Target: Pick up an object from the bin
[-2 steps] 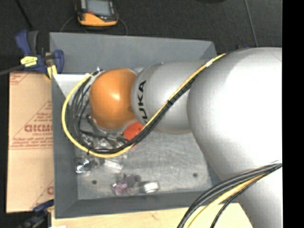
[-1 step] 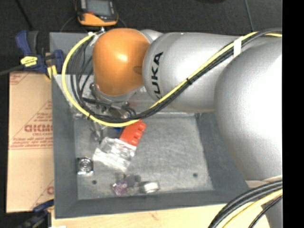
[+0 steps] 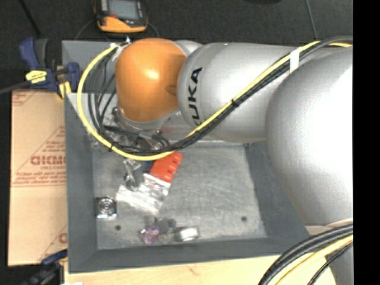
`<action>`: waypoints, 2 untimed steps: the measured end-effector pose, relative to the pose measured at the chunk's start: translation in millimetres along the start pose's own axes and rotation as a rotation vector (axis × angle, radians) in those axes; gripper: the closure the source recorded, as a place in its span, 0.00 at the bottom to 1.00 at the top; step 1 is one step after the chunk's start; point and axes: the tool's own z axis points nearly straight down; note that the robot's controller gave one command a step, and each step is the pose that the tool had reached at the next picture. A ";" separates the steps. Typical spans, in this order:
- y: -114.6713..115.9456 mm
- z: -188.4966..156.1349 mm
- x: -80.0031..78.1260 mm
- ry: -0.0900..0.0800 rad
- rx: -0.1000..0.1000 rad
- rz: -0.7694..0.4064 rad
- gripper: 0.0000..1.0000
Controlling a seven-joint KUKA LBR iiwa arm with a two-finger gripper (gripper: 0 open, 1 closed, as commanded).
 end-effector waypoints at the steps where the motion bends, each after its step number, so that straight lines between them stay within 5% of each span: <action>1: -72.3 23.0 -9.3 0.001 0.003 -0.349 0.00; 2: -93.4 76.1 28.8 0.000 0.000 -0.202 0.00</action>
Offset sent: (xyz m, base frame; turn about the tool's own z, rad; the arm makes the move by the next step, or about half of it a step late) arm 0.0462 -0.0501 -0.0233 -0.3554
